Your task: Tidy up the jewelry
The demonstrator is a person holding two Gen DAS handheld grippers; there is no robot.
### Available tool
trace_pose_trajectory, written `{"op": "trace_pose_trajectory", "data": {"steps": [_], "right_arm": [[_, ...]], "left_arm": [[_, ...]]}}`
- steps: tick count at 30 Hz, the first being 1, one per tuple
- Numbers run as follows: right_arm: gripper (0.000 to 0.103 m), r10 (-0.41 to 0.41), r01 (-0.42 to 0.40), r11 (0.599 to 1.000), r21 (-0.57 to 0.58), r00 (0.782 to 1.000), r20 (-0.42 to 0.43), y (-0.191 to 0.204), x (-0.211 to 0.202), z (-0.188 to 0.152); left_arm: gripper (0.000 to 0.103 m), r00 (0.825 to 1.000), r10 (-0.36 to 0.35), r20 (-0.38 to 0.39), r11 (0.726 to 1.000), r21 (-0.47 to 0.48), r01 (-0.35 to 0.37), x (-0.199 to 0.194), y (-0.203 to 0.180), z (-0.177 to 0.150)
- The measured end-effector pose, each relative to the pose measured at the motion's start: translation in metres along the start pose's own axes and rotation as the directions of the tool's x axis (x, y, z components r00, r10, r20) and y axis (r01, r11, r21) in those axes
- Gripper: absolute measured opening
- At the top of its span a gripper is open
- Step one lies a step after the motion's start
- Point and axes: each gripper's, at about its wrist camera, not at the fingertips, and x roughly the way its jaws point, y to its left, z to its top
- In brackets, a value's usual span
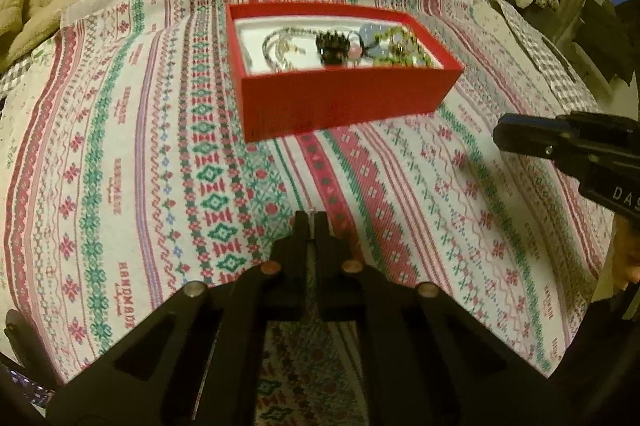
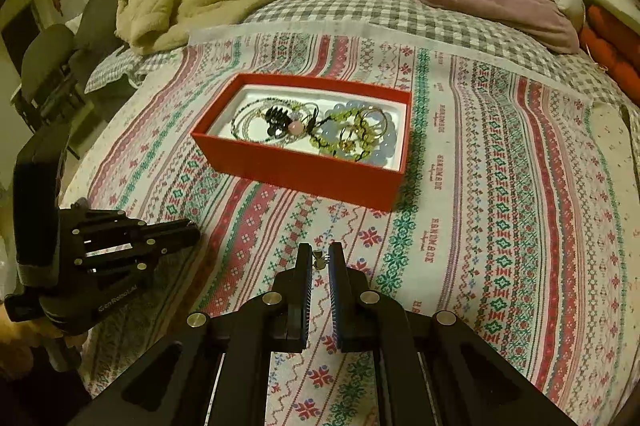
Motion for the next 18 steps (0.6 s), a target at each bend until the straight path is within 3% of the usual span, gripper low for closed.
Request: {"op": "trace_pose_trajectory", "data": {"steps": [18], "right_arm": [[0.008,0.028,-0.036,0.996,0.076,0.994,0.102,-0.004,-0.021,0.039]], "left_arm": [[0.003,0.989,0.028,0.142,0.999,-0.026,-0.024,-0.027,-0.007,0.056]]}}
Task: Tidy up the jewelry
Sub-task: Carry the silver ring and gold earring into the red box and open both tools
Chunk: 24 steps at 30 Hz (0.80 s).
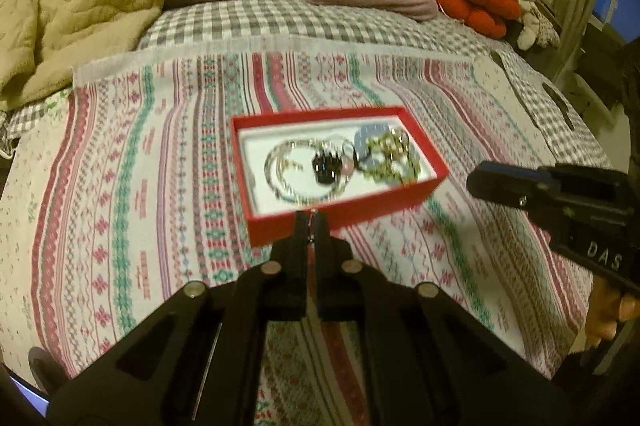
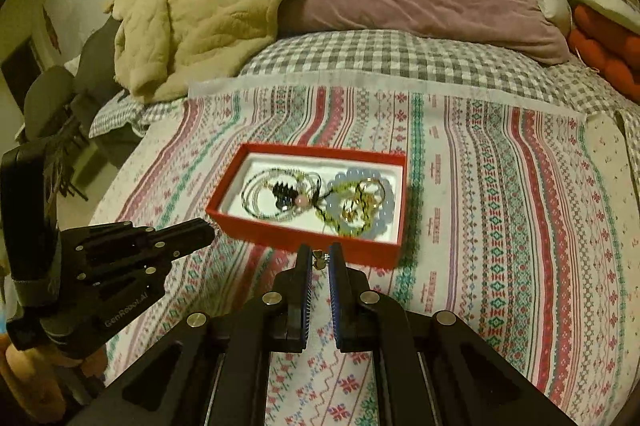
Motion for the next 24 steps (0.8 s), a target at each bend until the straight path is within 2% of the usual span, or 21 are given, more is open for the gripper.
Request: {"op": "trace_pose_trajectory", "data": {"steps": [7,10,18,20,22,24], "right_arm": [[0.008,0.002,-0.003,0.999,0.053,1.0,0.02,-0.006,0.007,0.013],[0.008,-0.001,-0.001,0.996,0.084,1.0,0.021,-0.011,0.014,0.016],[0.008,-0.014,0.013,0.993,0.119,1.0,0.007,-0.018,0.029,0.021],[0.008,-0.018,0.017,0.993,0.117,1.0,0.005,-0.018,0.031,0.021],[0.008,-0.021,0.021,0.993,0.114,1.0,0.002,-0.017,0.033,0.021],[0.008,-0.025,0.025,0.993,0.113,1.0,-0.001,-0.017,0.036,0.022]], "left_arm": [[0.003,0.999,0.039,0.013,0.998,-0.047,-0.038,0.019,0.006,0.014],[0.003,0.998,0.061,0.02,0.997,-0.04,-0.06,0.027,0.006,0.017],[0.004,0.998,0.066,-0.004,0.997,-0.03,-0.066,0.044,0.006,0.016],[0.012,0.998,0.061,-0.006,0.998,-0.024,-0.061,0.042,0.003,0.016],[0.024,0.999,0.054,0.0,0.998,-0.022,-0.054,0.039,0.002,0.016],[0.026,0.999,0.05,0.006,0.999,-0.017,-0.05,0.034,0.0,0.016]]}}
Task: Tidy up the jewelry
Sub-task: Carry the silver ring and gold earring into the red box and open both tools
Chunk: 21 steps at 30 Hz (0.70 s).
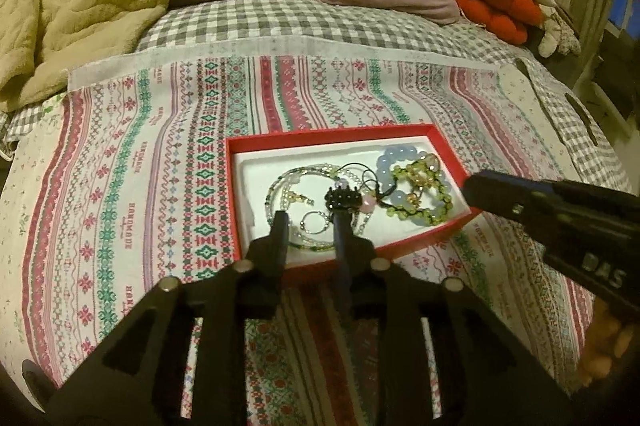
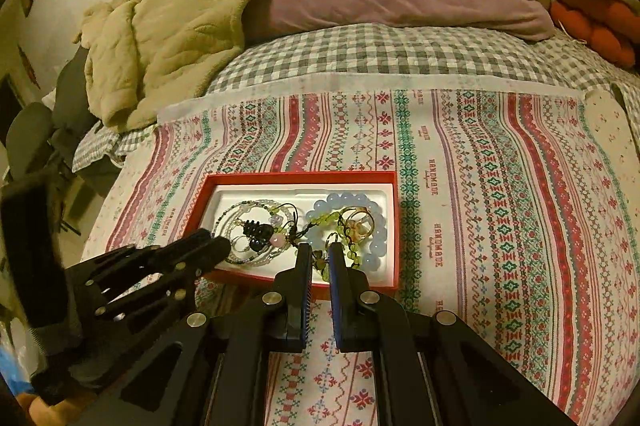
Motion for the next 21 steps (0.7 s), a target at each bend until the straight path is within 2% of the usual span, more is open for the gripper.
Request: {"op": "trace_pose_trajectory", "data": {"steps": [5,9,15,17,21], "right_arm": [[0.008,-0.007,0.007,1.0,0.013,1.0,-0.005,-0.003,0.006,0.003],[0.008,-0.01,0.01,1.0,0.02,1.0,-0.01,-0.006,0.012,0.007],[0.009,-0.007,0.007,1.0,0.027,1.0,-0.014,-0.006,0.021,0.011],[0.011,-0.003,0.004,1.0,0.028,1.0,-0.016,-0.006,0.023,0.011],[0.017,0.0,0.001,1.0,0.023,0.999,-0.037,-0.006,0.024,0.012]], "left_arm": [[0.028,1.0,0.001,0.008,1.0,0.011,-0.001,-0.012,0.002,-0.004],[0.036,1.0,0.005,0.008,1.0,0.005,-0.005,-0.018,0.007,-0.007],[0.04,1.0,0.02,-0.01,1.0,-0.007,-0.02,-0.019,0.013,-0.012],[0.044,1.0,0.028,-0.015,1.0,-0.008,-0.028,-0.019,0.014,-0.013],[0.06,0.999,0.046,-0.027,0.999,-0.011,-0.047,-0.021,0.015,-0.015]]}}
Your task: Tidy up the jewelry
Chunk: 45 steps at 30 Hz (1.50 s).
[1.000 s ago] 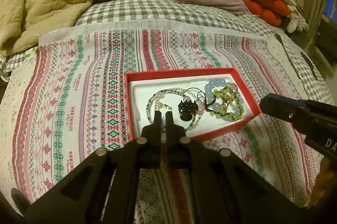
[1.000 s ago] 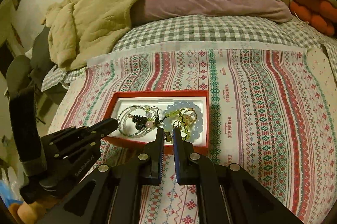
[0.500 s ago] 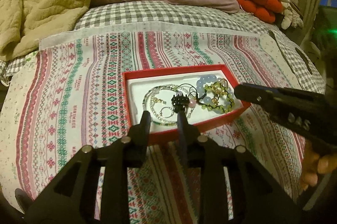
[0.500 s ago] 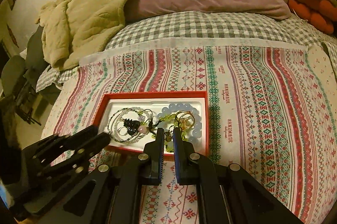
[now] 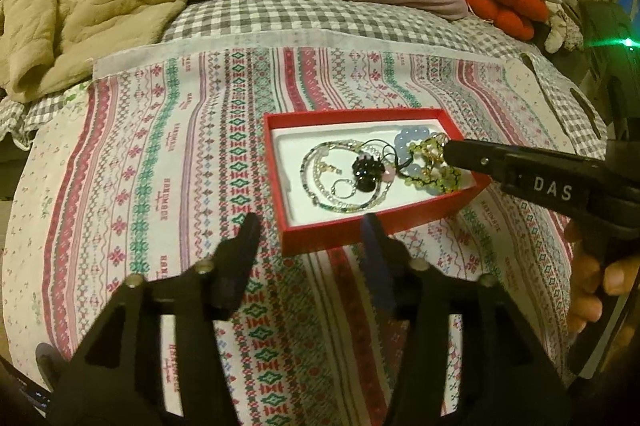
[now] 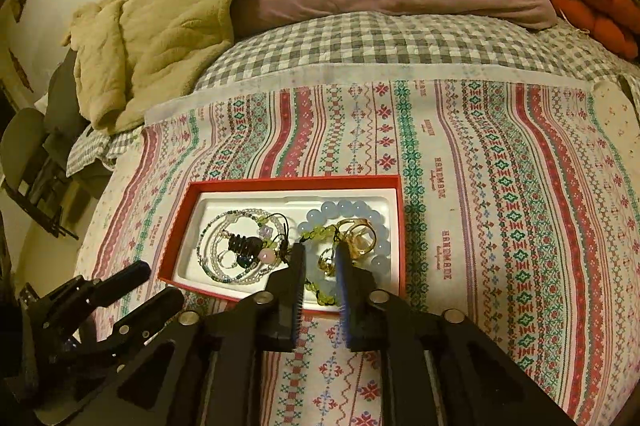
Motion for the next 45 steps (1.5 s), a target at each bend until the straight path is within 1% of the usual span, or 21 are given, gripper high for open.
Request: {"op": "trace_pose_trajectory", "data": {"steps": [3,5,6,7,8,9,10,14,16,18,21,23,26,27,28,29,35,45], "right_arm": [[0.018,-0.001,0.001,1.0,-0.008,1.0,-0.01,0.0,-0.004,-0.001],[0.024,-0.002,0.002,1.0,-0.01,1.0,-0.009,-0.001,-0.009,-0.003],[0.026,-0.004,0.004,1.0,-0.01,1.0,-0.008,-0.002,-0.013,-0.004],[0.037,-0.005,0.005,1.0,-0.009,1.0,-0.007,-0.002,-0.016,-0.005],[0.061,-0.007,0.007,1.0,-0.007,1.0,-0.005,-0.004,-0.02,-0.007],[0.07,-0.012,0.012,1.0,-0.005,1.0,-0.002,-0.005,-0.023,-0.007],[0.074,-0.018,0.018,1.0,-0.005,1.0,0.004,-0.005,-0.027,-0.009],[0.075,-0.019,0.02,0.999,-0.027,1.0,0.014,-0.006,-0.043,-0.017],[0.078,-0.031,0.032,0.999,-0.034,0.999,0.01,-0.006,-0.047,-0.021],[0.082,-0.054,0.054,0.998,-0.042,0.999,0.008,-0.007,-0.051,-0.026],[0.084,-0.089,0.089,0.995,-0.056,0.996,-0.002,-0.008,-0.054,-0.033],[0.089,-0.119,0.118,0.991,-0.062,0.993,-0.012,-0.008,-0.055,-0.038],[0.091,-0.166,0.164,0.984,-0.065,0.986,-0.031,-0.01,-0.054,-0.044],[0.094,-0.18,0.177,0.982,-0.068,0.983,-0.04,-0.01,-0.054,-0.047],[0.1,-0.193,0.189,0.979,-0.071,0.98,-0.052,-0.01,-0.053,-0.049],[0.103,-0.2,0.196,0.978,-0.072,0.978,-0.059,-0.01,-0.053,-0.051],[0.103,-0.228,0.22,0.97,-0.102,0.971,-0.073,-0.001,-0.052,-0.06],[0.103,-0.236,0.227,0.971,-0.078,0.965,-0.118,-0.004,-0.042,-0.06]], "left_arm": [[0.068,1.0,0.016,-0.014,1.0,-0.004,-0.016,-0.002,0.0,-0.002],[0.072,0.999,0.027,-0.025,1.0,-0.005,-0.027,-0.004,-0.001,-0.003],[0.077,0.999,0.031,-0.03,1.0,-0.005,-0.031,-0.004,-0.001,-0.004],[0.08,0.999,0.034,-0.035,0.999,-0.004,-0.034,-0.005,-0.002,-0.005],[0.082,0.998,0.036,-0.044,0.999,-0.002,-0.036,-0.005,-0.003,-0.007],[0.083,0.998,0.037,-0.057,0.999,0.002,-0.037,-0.005,-0.004,-0.009],[0.084,0.997,0.04,-0.067,0.999,0.007,-0.04,-0.005,-0.004,-0.01],[0.088,0.992,0.074,-0.098,0.997,0.034,-0.071,-0.006,-0.006,-0.019],[0.097,0.991,0.081,-0.108,0.996,0.039,-0.077,-0.006,-0.005,-0.022],[0.101,0.988,0.093,-0.122,0.995,0.033,-0.089,-0.008,-0.002,-0.027],[0.101,0.985,0.109,-0.133,0.994,0.023,-0.107,-0.011,0.001,-0.032],[0.102,0.984,0.118,-0.136,0.993,0.013,-0.117,-0.014,0.003,-0.033],[0.102,0.982,0.139,-0.129,0.99,-0.002,-0.14,-0.02,0.003,-0.036],[0.102,0.98,0.153,-0.127,0.988,-0.006,-0.155,-0.021,0.002,-0.037],[0.102,0.979,0.163,-0.126,0.986,-0.009,-0.165,-0.021,0.002,-0.039],[0.102,0.977,0.169,-0.129,0.985,-0.018,-0.172,-0.021,0.0,-0.04],[0.102,0.976,0.166,-0.144,0.981,-0.08,-0.178,-0.016,-0.003,-0.042],[0.102,0.971,0.184,-0.154,0.975,-0.096,-0.2,-0.01,-0.005,-0.04]]}}
